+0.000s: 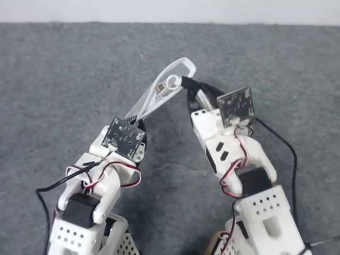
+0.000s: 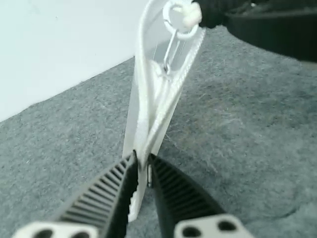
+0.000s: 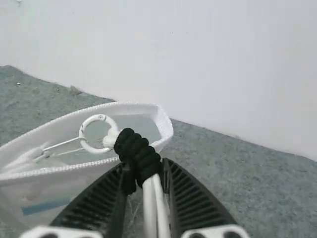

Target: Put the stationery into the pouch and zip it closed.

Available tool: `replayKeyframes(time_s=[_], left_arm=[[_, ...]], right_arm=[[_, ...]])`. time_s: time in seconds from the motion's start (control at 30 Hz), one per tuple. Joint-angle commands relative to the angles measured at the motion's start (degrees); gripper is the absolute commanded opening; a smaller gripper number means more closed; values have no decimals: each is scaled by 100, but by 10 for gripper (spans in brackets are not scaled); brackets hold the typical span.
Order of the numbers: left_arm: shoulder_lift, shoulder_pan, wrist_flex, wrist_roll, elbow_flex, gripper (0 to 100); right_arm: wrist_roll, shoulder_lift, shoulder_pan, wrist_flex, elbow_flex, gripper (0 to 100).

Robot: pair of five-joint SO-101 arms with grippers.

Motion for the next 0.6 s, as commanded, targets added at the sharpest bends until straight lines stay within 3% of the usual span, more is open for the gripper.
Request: replayKeyframes(time_s=[0.0,0.27,0.43,0.57], left_arm=[[-26,-149,-9,62,110,9],[-26,-132,-18,62,154,9],[-26,-114,18,97,-57,17],[-26,-105,316,360,-382,118]], right_arm=[[-88,286,418,-189,-571,6],[-70,760,558,-673,-633,6],[-26,453,66,-259,-624,6],[273,84,-409,127,-624,6]])
